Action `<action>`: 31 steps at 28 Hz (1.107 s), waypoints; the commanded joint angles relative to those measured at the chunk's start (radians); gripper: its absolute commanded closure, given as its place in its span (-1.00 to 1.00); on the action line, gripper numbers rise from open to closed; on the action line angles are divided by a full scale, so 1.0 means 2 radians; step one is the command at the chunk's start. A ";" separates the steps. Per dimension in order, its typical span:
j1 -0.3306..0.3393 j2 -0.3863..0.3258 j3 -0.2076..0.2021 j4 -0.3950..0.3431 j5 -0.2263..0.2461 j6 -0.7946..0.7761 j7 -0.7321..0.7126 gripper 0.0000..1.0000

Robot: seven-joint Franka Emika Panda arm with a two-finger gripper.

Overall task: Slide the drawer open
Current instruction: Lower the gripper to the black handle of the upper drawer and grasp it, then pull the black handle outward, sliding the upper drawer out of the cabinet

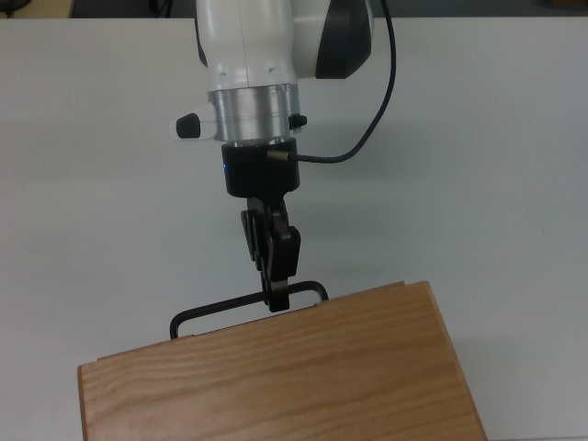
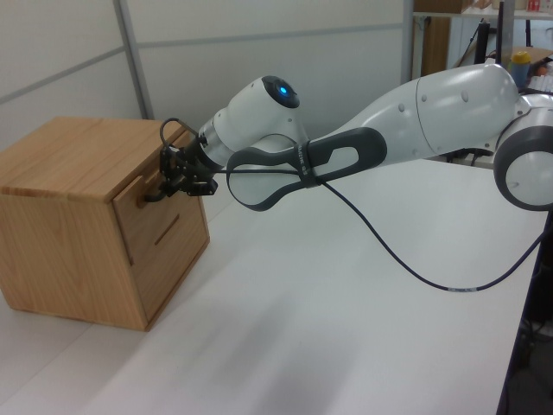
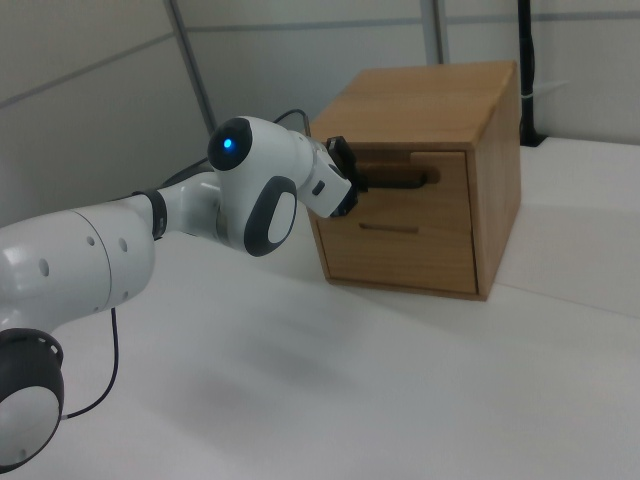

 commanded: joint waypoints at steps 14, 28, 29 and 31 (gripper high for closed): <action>0.002 -0.099 -0.023 -0.019 -0.027 -0.207 -0.005 1.00; 0.000 -0.150 -0.025 -0.019 -0.025 -0.422 -0.021 1.00; 0.000 -0.150 -0.025 -0.019 -0.025 -0.429 -0.024 1.00; 0.000 -0.149 -0.025 -0.017 -0.023 -0.431 -0.025 1.00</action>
